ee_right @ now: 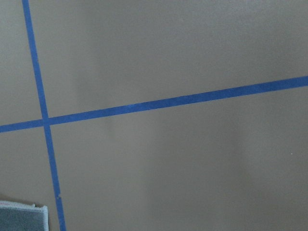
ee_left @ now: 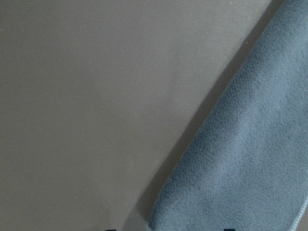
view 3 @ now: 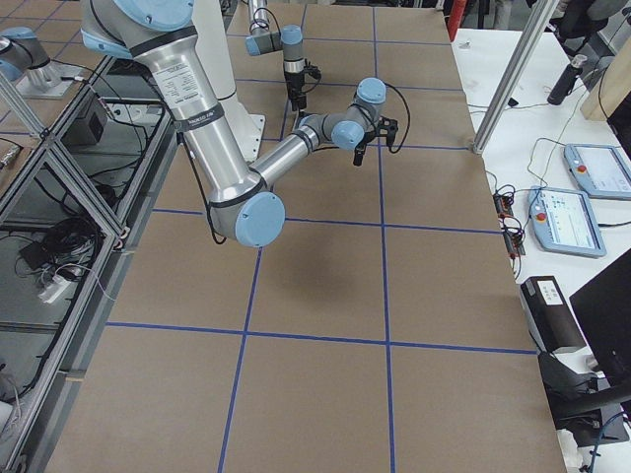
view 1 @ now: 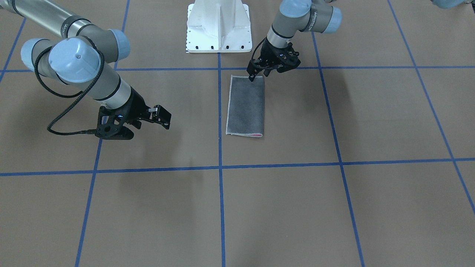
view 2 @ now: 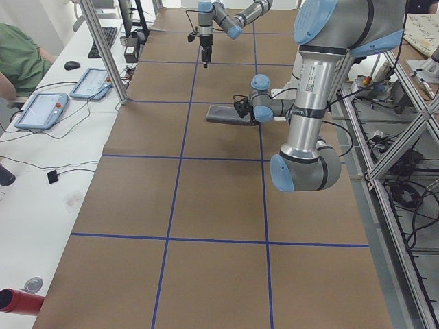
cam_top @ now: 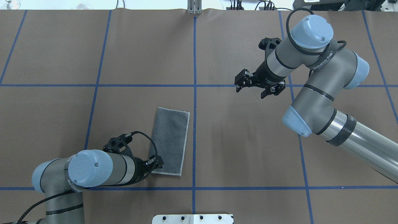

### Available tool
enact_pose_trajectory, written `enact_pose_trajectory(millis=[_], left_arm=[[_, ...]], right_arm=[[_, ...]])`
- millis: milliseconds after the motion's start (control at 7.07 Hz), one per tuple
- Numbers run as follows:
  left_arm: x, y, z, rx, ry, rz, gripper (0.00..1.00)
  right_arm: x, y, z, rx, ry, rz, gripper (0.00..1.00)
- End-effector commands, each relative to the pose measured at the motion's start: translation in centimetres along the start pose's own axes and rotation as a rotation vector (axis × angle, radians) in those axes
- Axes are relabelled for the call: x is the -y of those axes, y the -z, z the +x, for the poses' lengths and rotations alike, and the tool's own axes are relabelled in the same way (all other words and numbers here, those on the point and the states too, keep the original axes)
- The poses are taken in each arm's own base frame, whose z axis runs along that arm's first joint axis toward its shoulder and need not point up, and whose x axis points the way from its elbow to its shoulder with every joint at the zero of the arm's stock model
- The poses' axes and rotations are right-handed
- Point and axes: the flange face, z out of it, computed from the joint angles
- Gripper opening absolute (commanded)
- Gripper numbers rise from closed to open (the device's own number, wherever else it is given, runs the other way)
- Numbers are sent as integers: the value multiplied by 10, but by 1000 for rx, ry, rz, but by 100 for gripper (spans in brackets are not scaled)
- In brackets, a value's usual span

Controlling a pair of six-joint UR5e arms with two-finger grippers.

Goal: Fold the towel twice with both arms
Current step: 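Move the left gripper to the towel's near end and grasp it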

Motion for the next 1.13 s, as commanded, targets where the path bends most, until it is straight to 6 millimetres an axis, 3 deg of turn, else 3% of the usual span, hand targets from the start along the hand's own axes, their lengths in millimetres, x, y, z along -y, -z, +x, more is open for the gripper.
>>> enact_pose_trajectory(millis=[0, 283, 424, 707, 848, 990], left_arm=[[1, -5, -2, 8, -2, 3, 65], [2, -4, -1, 6, -1, 4, 57], [2, -4, -2, 6, -3, 2, 45], [1, 1, 1, -4, -2, 0, 7], [0, 2, 3, -8, 2, -3, 0], [-3, 5, 9, -19, 0, -9, 0]], right_arm=[[1, -3, 1, -3, -3, -2, 100], [1, -3, -1, -1, -2, -1, 100], [1, -3, -1, -1, -2, -1, 100], [1, -3, -1, -1, -2, -1, 100], [1, -3, -1, -1, -2, -1, 100], [1, -3, 0, -2, -3, -2, 100]])
